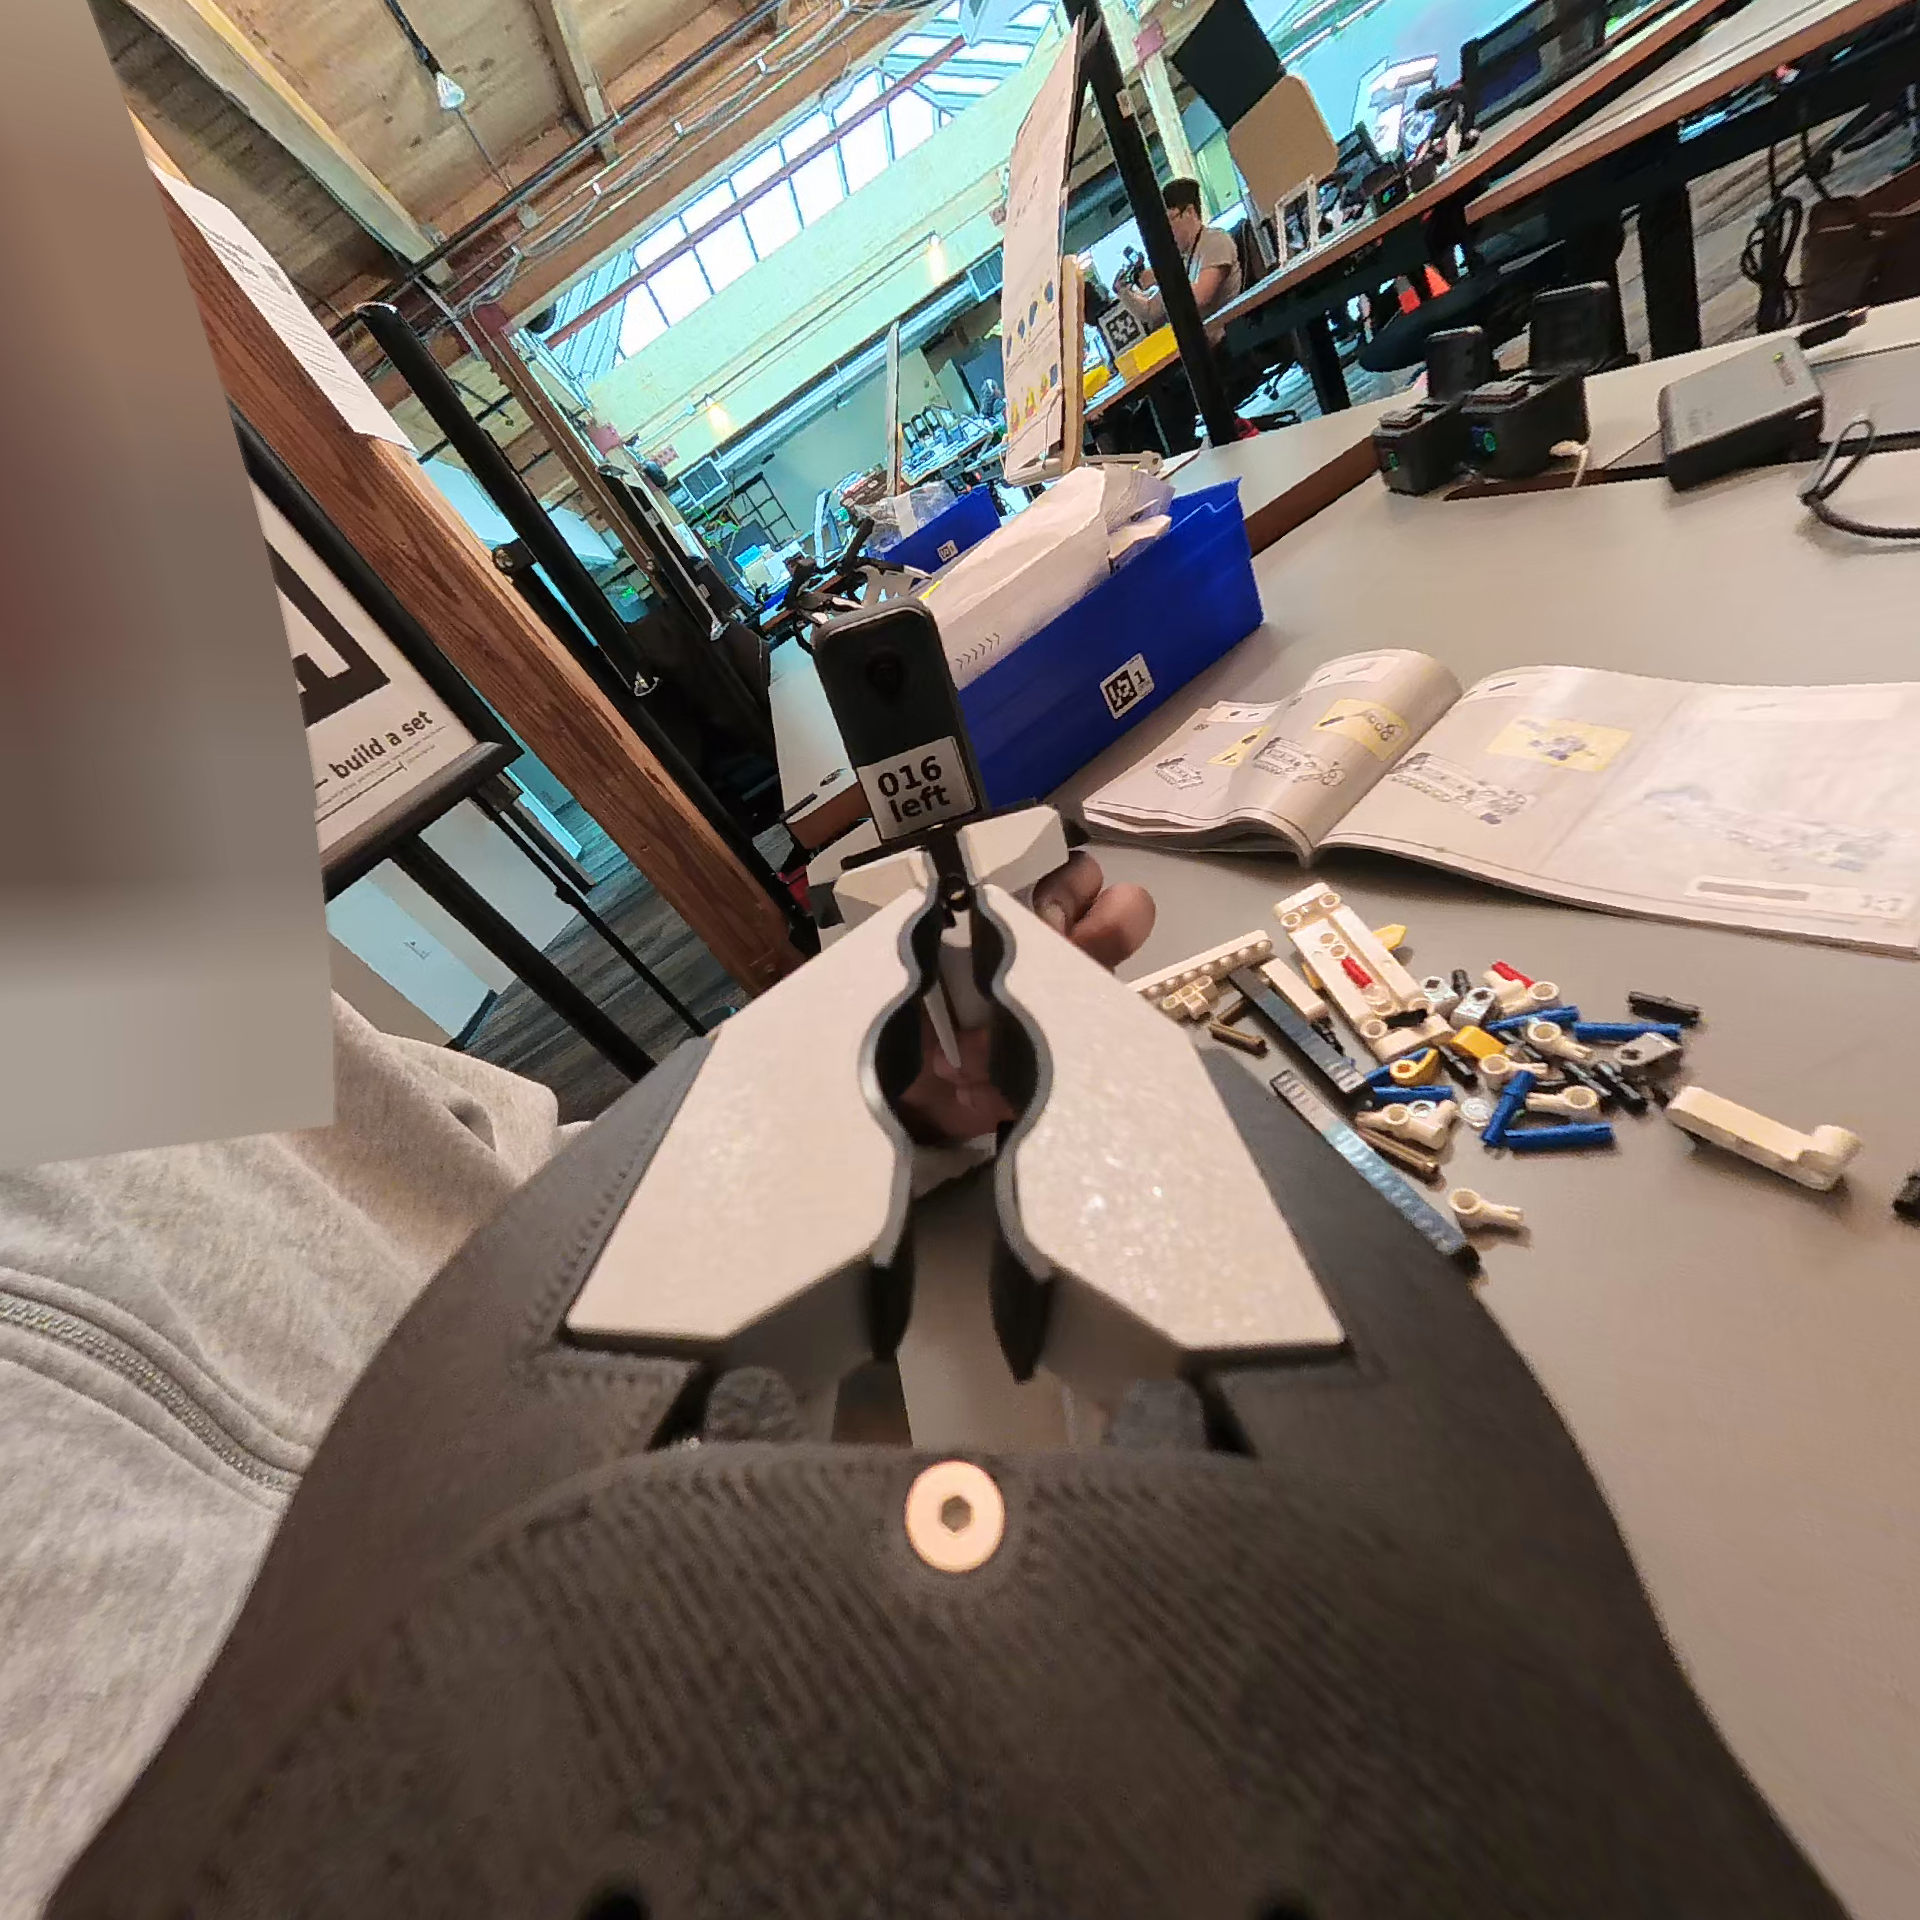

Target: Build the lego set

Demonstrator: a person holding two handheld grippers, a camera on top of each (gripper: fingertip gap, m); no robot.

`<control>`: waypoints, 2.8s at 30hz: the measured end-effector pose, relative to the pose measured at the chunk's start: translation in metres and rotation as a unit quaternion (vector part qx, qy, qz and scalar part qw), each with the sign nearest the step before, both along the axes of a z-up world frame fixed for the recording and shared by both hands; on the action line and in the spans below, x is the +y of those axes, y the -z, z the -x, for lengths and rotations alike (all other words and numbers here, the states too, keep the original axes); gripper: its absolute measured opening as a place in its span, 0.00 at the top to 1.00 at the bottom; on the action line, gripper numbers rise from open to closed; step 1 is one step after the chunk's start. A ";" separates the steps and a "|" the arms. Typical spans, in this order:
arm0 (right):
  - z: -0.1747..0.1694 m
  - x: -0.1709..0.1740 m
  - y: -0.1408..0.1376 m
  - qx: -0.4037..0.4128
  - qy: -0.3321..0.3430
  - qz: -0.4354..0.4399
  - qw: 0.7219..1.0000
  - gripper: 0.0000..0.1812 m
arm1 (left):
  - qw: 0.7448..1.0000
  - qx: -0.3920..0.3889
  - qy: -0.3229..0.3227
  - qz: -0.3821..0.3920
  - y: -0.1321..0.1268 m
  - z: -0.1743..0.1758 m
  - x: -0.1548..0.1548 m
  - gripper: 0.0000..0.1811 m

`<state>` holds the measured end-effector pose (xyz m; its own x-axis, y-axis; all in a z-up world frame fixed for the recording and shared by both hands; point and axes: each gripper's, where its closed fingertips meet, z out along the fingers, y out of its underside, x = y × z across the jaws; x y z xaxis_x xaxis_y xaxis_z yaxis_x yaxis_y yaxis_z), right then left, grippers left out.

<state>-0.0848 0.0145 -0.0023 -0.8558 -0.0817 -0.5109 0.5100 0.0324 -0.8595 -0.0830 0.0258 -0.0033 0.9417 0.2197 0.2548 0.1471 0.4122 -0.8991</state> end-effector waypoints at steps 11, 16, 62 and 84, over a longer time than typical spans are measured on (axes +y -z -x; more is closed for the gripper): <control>0.004 0.003 0.001 0.011 0.013 -0.007 1.000 0.99 | 1.000 -0.004 -0.004 0.019 0.005 0.002 0.003 0.99; 0.016 0.004 0.023 0.054 0.054 -0.074 0.994 0.99 | 0.993 0.007 -0.118 -0.007 -0.002 0.022 -0.024 0.89; 0.013 0.006 0.149 0.131 0.003 -0.486 0.864 0.99 | 0.980 -0.042 -0.159 -0.113 -0.010 0.037 -0.067 0.91; 0.013 0.008 0.152 0.127 -0.046 -0.562 0.816 0.99 | 0.980 -0.043 -0.157 -0.119 -0.011 0.037 -0.068 0.91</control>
